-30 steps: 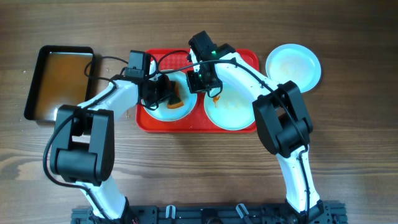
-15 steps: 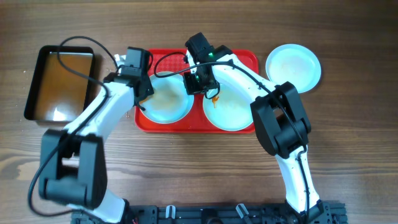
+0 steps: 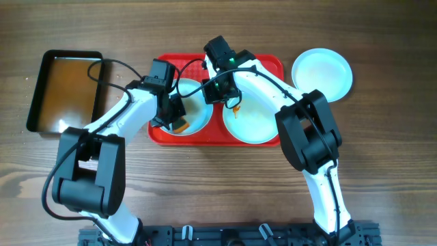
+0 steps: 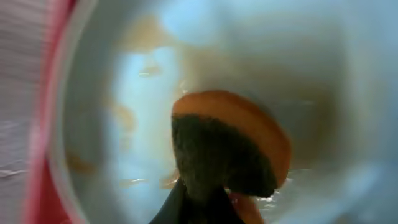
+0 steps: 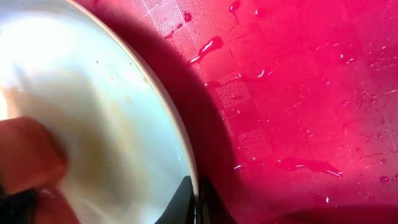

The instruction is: Clean dirty plates on tray and stack at the side

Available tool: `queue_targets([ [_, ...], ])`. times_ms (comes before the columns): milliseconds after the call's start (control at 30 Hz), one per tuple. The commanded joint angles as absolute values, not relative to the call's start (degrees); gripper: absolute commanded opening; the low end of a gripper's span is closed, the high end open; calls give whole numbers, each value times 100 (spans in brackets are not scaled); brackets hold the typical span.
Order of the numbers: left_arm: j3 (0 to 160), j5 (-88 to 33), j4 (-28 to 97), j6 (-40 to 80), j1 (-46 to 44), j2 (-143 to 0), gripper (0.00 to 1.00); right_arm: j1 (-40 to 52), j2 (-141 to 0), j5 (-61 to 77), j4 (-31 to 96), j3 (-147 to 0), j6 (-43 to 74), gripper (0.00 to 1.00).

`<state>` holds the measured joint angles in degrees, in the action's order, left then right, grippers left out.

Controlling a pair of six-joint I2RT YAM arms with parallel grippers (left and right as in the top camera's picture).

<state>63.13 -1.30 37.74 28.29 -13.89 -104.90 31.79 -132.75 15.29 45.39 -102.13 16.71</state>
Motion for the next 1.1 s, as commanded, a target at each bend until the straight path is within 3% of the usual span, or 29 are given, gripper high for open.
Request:
queue_targets([
  [0, 6287, 1986, 4069, 2897, -1387, -10556, 4, 3133, -13469, 1076, 4587, -9972, 1719, 4],
  [133, 6381, 3441, 4058, 2897, -1389, -10468, 4, 3133, -13469, 1076, 4571, -9972, 1721, 4],
  [200, 6661, 3489, 4062, 2899, -1389, -10269, 4, 3133, -13465, 1079, 4550, -9988, 1798, 4],
  [300, 6866, 2486, 3957, 3245, -1330, -9684, 4, 3131, -13220, 1181, 4729, -10337, 1791, 4],
  [433, 6866, -263, 3328, 3673, -432, -8508, 4, 3146, -12381, 349, 4807, -10805, 1315, 4],
  [567, 6864, -2010, 3557, 3669, 727, -8230, 4, 3326, -11391, -1321, 4805, -10879, 276, 4],
  [633, 6858, -2102, 4014, 3632, 1039, -8281, 4, 3529, -10914, -2475, 4733, -10879, -257, 4],
  [833, 6858, -2102, 4014, 3629, 1044, -8296, 4, 4438, -10650, -4689, 3959, -10873, -3387, 4],
  [1067, 6858, -2102, 4014, 3627, 1039, -8305, 4, 5057, -10650, -5865, 2718, -10873, -4744, 4],
])
